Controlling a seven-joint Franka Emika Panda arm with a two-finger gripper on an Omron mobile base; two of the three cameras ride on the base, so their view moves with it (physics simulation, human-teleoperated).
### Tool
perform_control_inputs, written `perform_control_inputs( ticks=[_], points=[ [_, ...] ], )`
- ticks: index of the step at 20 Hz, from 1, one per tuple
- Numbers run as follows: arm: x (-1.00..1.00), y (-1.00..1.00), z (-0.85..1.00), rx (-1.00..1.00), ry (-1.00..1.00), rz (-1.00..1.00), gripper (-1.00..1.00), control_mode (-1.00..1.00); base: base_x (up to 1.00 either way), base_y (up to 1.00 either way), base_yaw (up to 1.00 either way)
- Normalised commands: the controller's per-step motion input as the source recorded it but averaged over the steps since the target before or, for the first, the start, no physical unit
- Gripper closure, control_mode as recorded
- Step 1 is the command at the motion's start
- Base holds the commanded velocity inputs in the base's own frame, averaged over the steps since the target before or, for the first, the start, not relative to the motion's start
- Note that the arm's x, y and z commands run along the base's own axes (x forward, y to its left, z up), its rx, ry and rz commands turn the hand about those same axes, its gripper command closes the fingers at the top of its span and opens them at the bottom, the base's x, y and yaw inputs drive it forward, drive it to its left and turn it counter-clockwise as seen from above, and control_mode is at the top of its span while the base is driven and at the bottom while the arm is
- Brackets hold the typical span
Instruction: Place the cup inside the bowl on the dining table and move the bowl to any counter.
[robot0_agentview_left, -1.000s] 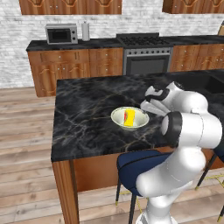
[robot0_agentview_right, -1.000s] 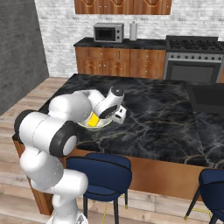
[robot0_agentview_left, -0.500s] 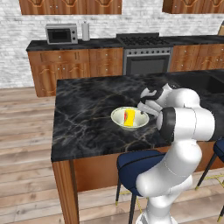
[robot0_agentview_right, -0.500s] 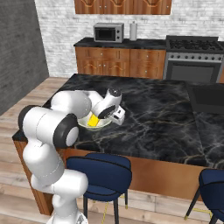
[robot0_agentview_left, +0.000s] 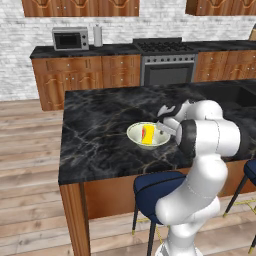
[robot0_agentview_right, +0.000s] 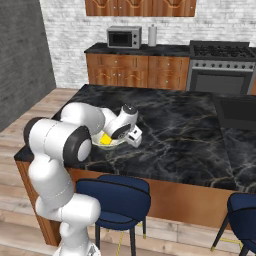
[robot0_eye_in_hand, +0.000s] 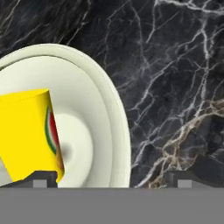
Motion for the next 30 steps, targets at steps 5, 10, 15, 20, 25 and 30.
perform_control_inputs(
  ticks=[5,10,15,20,25,30],
  points=[
    [0.13,0.00,-0.09,0.00,0.00,-0.01,-1.00,-1.00,0.00,0.00,0.00],
    [0.29,0.00,-0.07,0.00,0.04,0.00,-1.00,-1.00,0.00,0.00,0.00],
    [0.32,0.00,-0.19,0.00,0.05,0.00,-1.00,-1.00,0.00,0.00,0.00],
    [0.08,0.07,-0.07,0.00,0.02,0.00,-1.00,-1.00,0.00,0.00,0.00],
    [0.00,0.05,0.00,0.00,0.01,0.00,1.00,-1.00,0.00,0.00,0.00],
    [0.00,0.03,0.00,0.00,0.03,0.00,1.00,-1.00,0.00,0.00,0.00]
  ],
)
